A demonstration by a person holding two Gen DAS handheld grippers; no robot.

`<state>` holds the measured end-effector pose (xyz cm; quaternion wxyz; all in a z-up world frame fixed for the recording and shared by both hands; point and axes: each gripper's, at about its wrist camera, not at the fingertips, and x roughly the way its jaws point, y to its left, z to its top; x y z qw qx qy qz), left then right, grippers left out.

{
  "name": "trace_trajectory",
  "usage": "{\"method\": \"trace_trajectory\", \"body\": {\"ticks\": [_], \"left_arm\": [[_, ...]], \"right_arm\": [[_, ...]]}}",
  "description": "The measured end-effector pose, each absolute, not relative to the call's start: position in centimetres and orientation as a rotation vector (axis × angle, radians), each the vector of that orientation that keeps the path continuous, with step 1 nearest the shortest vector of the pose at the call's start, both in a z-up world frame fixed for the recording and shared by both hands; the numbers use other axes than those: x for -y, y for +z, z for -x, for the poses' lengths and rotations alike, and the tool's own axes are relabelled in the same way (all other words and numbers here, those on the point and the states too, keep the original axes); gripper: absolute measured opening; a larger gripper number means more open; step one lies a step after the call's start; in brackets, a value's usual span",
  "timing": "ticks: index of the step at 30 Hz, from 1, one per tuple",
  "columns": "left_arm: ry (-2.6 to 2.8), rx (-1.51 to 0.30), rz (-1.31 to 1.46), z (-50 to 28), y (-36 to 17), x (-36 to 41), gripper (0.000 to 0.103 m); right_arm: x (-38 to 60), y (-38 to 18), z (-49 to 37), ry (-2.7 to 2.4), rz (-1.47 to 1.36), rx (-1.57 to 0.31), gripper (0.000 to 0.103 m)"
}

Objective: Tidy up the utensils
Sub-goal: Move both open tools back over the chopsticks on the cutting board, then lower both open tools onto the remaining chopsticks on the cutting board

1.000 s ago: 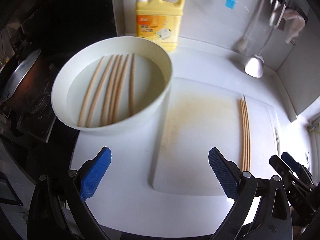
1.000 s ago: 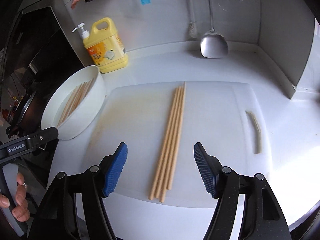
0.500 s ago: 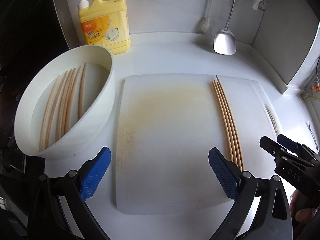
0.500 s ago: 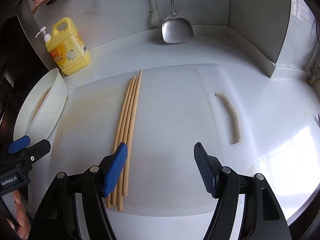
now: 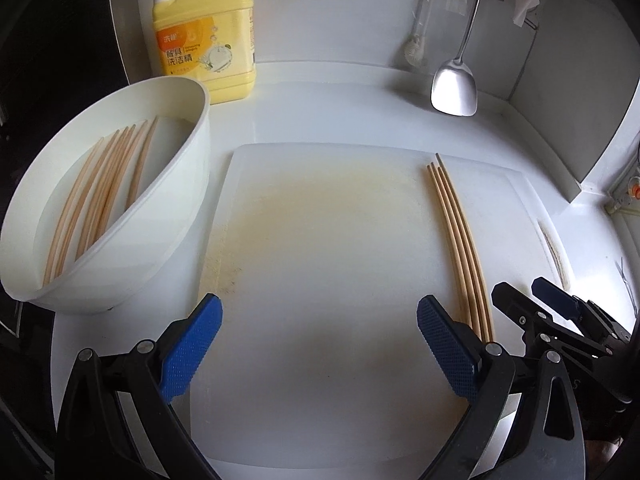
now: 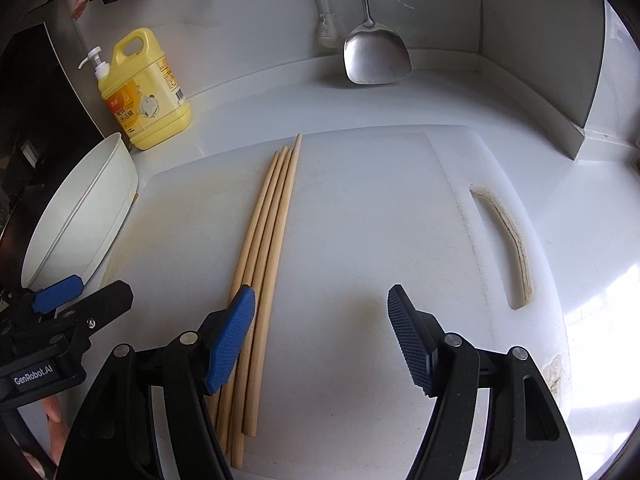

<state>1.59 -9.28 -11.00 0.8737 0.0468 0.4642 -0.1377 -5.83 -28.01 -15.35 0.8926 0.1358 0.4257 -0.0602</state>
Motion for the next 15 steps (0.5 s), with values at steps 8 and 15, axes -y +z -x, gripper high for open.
{"method": "trace_trajectory", "body": {"ticks": [8,15], "left_arm": [[-0.270,-0.968,-0.078,-1.26,-11.28,8.80,0.096],[-0.264,-0.962,-0.083,-1.08,-11.34,8.70,0.096]], "right_arm": [[27.48,-15.54,6.12,-0.153,-0.243,-0.864,0.066],[27.11,-15.83,6.22,-0.181,-0.203,-0.864,0.066]]}}
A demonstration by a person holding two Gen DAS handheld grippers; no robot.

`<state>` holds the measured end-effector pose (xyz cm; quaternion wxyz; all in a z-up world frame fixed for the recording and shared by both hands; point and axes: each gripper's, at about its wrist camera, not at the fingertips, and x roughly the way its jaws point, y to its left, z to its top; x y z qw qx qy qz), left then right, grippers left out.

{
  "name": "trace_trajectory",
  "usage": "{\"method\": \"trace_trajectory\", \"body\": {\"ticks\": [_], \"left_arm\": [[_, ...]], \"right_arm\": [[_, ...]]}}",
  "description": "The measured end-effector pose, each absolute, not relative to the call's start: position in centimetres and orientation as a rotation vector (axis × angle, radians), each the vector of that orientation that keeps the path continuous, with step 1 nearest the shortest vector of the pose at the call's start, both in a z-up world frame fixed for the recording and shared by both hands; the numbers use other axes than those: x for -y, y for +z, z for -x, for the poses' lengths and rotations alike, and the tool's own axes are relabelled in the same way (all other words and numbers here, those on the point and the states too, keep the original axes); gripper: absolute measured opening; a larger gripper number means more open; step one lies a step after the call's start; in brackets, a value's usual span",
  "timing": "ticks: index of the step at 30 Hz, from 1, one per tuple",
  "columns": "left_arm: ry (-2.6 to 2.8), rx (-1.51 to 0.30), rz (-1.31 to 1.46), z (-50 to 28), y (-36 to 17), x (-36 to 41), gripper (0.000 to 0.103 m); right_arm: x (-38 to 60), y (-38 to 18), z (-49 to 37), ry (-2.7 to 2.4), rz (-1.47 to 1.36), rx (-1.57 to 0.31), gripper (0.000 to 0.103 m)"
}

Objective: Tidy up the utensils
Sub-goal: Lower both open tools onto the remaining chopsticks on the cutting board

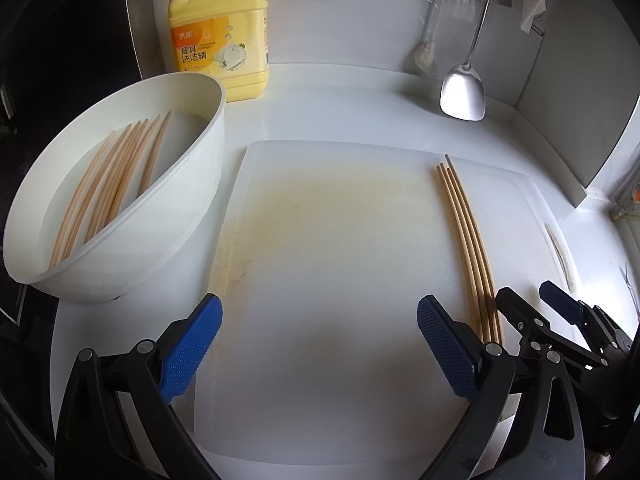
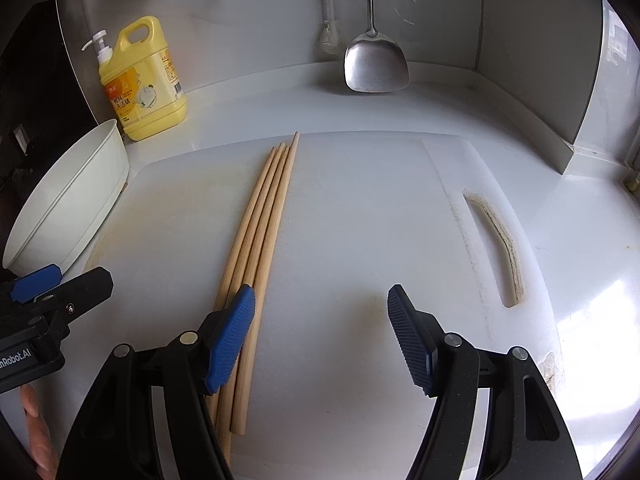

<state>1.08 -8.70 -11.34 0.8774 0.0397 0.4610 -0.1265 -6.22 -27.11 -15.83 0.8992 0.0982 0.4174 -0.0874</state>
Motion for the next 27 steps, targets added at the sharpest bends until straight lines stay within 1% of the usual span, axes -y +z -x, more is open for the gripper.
{"method": "trace_trajectory", "body": {"ticks": [16,17,18,19,21,23,27], "left_arm": [[-0.255,-0.946,-0.078,-1.2,-11.3,8.2,0.096],[-0.262,-0.949,-0.075,-1.2,-11.4,8.3,0.096],[-0.272,-0.953,-0.074,-1.3,-11.4,8.4,0.096],[-0.282,-0.954,-0.073,-1.3,-11.4,8.6,0.096],[-0.298,-0.952,-0.078,-1.3,-11.5,9.2,0.096],[-0.314,-0.955,-0.085,-1.4,-11.7,9.8,0.096],[-0.347,-0.972,-0.097,-1.5,-12.4,11.4,0.096]], "right_arm": [[26.0,-16.1,5.4,-0.179,-0.104,-0.867,0.065],[26.0,-16.0,5.4,-0.171,-0.105,-0.863,0.063],[26.1,-16.0,5.3,-0.167,-0.100,-0.858,0.055],[26.1,-15.9,5.4,-0.159,-0.097,-0.855,0.051],[26.4,-15.9,5.4,-0.152,-0.097,-0.852,0.036],[27.0,-15.9,5.5,-0.145,-0.106,-0.848,0.030],[28.1,-16.0,5.7,-0.156,-0.118,-0.844,0.029]]}}
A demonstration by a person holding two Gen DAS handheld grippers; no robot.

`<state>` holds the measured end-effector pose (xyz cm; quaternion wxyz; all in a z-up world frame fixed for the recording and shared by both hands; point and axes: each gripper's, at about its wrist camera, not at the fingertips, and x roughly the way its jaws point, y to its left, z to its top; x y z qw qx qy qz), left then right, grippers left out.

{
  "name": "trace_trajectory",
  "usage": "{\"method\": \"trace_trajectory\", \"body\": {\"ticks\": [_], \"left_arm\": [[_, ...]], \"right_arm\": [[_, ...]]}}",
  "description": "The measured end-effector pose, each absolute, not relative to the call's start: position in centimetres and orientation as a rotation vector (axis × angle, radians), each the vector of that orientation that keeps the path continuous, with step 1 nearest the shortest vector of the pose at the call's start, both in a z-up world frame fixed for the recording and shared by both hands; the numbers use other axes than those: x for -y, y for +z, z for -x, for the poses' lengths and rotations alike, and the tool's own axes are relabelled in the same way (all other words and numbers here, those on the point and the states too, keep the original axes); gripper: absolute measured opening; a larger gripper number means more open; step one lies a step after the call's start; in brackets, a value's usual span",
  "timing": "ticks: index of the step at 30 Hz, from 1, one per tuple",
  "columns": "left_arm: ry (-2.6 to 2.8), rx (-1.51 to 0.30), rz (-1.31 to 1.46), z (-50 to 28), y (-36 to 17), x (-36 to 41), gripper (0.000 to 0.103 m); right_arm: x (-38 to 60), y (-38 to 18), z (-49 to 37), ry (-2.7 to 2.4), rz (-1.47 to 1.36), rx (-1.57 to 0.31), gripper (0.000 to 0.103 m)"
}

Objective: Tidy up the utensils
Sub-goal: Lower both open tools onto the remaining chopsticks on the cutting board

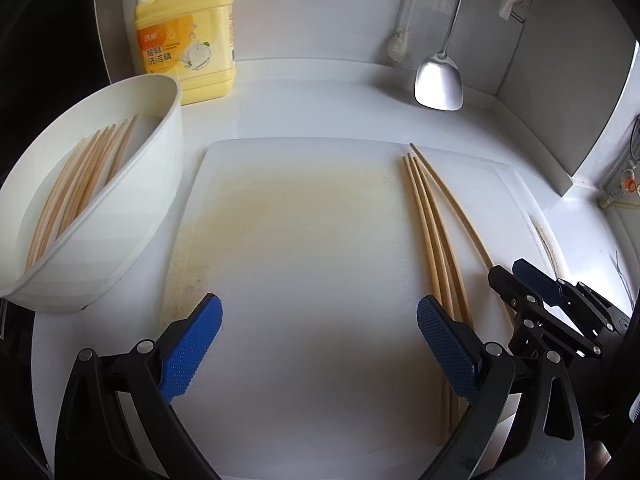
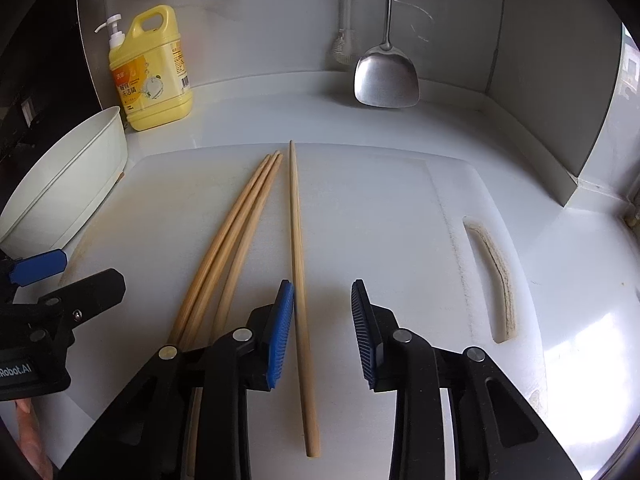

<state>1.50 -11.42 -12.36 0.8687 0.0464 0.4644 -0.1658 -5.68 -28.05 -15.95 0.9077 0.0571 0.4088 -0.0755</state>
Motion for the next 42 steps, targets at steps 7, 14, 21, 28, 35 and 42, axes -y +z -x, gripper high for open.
{"method": "trace_trajectory", "body": {"ticks": [7,14,21,28,35,42], "left_arm": [[-0.368,-0.977,-0.140,-1.6,-13.2,13.5,0.096],[-0.370,-0.991,-0.163,-1.7,-13.8,14.4,0.096],[-0.361,-1.001,-0.165,-1.7,-14.2,14.5,0.098],[-0.343,-0.997,-0.199,-1.9,-14.4,15.2,0.098],[-0.340,-0.993,-0.195,-2.9,-14.4,15.3,0.097],[-0.331,-0.980,-0.190,-4.1,-14.1,15.5,0.084]], "right_arm": [[29.4,-16.1,6.2,-0.165,-0.124,-0.842,0.029],[30.3,-16.2,6.8,-0.167,-0.148,-0.837,0.029],[30.5,-16.3,7.1,-0.164,-0.160,-0.835,0.029],[30.7,-16.3,7.2,-0.151,-0.164,-0.833,0.029],[30.4,-16.2,6.1,-0.115,-0.147,-0.847,0.030],[30.1,-16.1,4.0,-0.087,-0.088,-0.870,0.030]]}}
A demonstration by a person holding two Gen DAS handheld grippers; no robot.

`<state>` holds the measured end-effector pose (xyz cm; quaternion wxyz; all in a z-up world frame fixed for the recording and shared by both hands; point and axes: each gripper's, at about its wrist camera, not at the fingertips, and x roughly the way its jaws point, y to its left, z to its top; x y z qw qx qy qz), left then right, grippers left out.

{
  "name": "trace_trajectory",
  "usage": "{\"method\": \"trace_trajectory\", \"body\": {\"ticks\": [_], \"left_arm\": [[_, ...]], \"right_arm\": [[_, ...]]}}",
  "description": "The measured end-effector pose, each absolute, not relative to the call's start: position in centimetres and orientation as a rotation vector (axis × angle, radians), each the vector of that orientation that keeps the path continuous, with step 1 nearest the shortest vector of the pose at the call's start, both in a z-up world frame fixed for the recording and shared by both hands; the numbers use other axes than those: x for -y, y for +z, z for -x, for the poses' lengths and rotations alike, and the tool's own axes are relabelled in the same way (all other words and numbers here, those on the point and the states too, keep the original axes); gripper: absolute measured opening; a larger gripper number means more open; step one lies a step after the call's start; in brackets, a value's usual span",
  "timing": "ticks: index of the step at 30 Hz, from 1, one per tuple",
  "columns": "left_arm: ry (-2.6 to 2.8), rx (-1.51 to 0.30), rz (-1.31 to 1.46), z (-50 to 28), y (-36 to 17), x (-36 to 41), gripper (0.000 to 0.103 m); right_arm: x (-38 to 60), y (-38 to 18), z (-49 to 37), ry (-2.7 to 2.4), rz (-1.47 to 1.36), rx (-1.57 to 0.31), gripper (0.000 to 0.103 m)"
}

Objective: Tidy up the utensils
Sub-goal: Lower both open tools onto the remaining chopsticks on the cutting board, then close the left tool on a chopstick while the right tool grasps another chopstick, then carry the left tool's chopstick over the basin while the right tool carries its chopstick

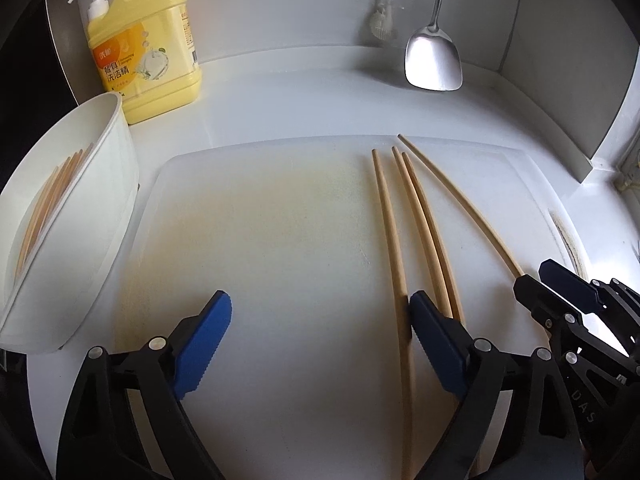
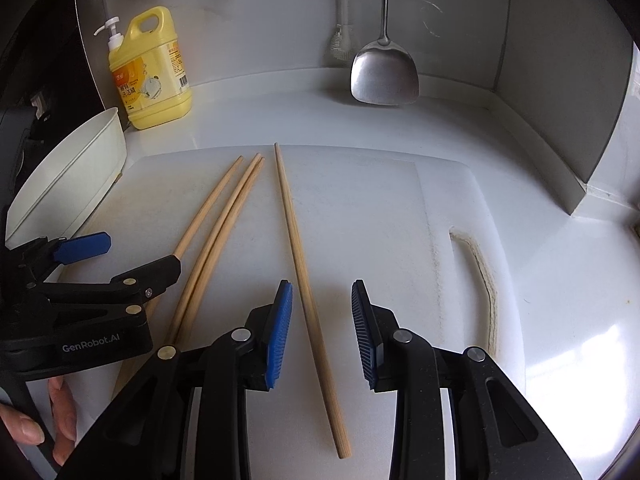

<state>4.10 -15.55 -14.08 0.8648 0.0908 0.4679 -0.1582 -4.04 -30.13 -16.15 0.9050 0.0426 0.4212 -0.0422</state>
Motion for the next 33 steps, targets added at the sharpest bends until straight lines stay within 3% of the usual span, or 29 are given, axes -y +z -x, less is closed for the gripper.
{"method": "trace_trajectory", "body": {"ticks": [9,14,16,17,33], "left_arm": [[-0.374,-0.958,-0.209,-4.1,-13.6,17.1,0.045],[-0.384,-0.948,-0.214,-3.8,-13.5,17.4,0.011],[-0.389,-0.945,-0.219,-3.8,-13.4,17.4,0.010],[-0.394,-0.947,-0.212,-3.8,-13.4,17.4,0.008],[-0.477,-1.014,-0.066,-3.6,-11.8,15.0,0.007]], "right_arm": [[29.4,-16.1,2.0,-0.048,-0.032,-0.887,0.030],[29.0,-16.1,2.0,-0.038,-0.021,-0.877,0.027],[28.9,-16.1,2.1,-0.037,-0.016,-0.874,0.017],[28.8,-16.1,2.2,-0.041,-0.009,-0.873,0.007],[29.4,-13.5,3.8,-0.005,-0.162,-0.840,0.006]]}}
